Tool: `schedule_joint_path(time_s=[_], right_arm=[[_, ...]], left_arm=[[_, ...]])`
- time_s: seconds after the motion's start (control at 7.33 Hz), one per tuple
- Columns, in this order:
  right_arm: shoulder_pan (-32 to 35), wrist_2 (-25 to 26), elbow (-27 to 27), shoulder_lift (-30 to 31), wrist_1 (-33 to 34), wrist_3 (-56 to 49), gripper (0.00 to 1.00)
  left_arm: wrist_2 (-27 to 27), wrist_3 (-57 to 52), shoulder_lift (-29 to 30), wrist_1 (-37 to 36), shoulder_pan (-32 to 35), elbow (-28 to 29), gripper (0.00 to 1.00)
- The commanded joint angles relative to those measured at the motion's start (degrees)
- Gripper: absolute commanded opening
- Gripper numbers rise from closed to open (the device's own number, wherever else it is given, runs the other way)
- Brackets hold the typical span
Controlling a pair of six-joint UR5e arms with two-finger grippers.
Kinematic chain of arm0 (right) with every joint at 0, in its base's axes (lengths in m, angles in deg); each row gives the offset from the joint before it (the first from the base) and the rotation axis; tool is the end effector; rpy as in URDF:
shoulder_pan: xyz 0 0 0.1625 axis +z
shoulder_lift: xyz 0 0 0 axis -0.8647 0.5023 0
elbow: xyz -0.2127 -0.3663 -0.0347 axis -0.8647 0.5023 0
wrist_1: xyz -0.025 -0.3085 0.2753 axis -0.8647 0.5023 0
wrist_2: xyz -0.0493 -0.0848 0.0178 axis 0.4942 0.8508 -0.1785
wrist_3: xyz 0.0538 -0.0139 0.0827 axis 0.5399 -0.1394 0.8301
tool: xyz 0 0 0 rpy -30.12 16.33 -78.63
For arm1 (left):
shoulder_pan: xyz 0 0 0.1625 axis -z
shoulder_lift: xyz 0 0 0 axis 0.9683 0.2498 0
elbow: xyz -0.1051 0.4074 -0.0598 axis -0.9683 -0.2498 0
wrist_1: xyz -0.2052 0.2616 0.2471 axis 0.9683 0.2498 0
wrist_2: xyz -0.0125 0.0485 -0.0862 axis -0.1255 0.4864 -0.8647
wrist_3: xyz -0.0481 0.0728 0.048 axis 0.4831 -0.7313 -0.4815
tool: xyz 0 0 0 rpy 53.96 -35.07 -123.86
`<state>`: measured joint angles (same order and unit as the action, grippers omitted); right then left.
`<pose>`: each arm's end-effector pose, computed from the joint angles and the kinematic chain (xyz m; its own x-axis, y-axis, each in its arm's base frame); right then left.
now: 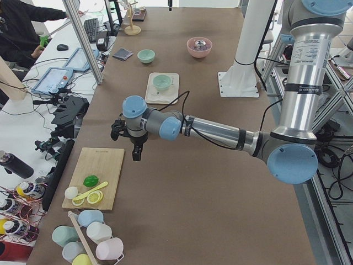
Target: Stack green bowls together
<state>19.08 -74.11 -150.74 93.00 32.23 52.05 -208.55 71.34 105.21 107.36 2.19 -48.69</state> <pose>-0.0320 -0.5135 0.5437 0.7225 -0.1284 0.6794 0.0484 0.9896 0.1355 0.0563 -0.5540 0.5253 0.6633 0.0505 -0.7466 0.0423 0.9936 0.1048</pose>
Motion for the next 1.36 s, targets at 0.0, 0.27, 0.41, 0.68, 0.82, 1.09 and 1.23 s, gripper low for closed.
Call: schedule_joint_path(time_s=[0.0, 0.27, 0.41, 0.68, 0.82, 1.09, 1.23], right_arm=[[-4.1, -0.1, -0.5, -3.3, -0.2, 10.7, 1.00], [-5.6, -1.7, 0.3, -4.7, 0.0, 10.8, 1.00], [-5.9, -4.1, 0.1, -6.5, 0.0, 10.8, 1.00], [-7.9, -1.9, 0.3, -8.7, -0.1, 13.1, 1.00], [-9.0, -1.3, 0.6, -9.4, 0.0, 13.3, 1.00], [-9.6, -1.3, 4.5, -12.4, 0.0, 14.1, 1.00], [-10.5, -1.3, 5.7, -13.7, -0.1, 15.6, 1.00]], left_arm=[[0.1, 9.7, 5.2, 3.6, -5.5, 3.5, 0.98], [4.7, 19.5, 7.1, 16.8, -10.9, 10.7, 0.98], [4.8, 22.9, 9.2, 20.2, -12.3, 13.7, 0.97], [4.9, 26.6, 11.8, 20.4, -16.1, 13.9, 0.97], [6.3, 27.0, 12.4, 20.4, -17.7, 14.0, 0.97], [7.4, 27.1, 12.7, 20.4, -20.3, 14.1, 0.97], [7.4, 27.0, 12.7, 20.4, -21.5, 14.4, 0.91]])
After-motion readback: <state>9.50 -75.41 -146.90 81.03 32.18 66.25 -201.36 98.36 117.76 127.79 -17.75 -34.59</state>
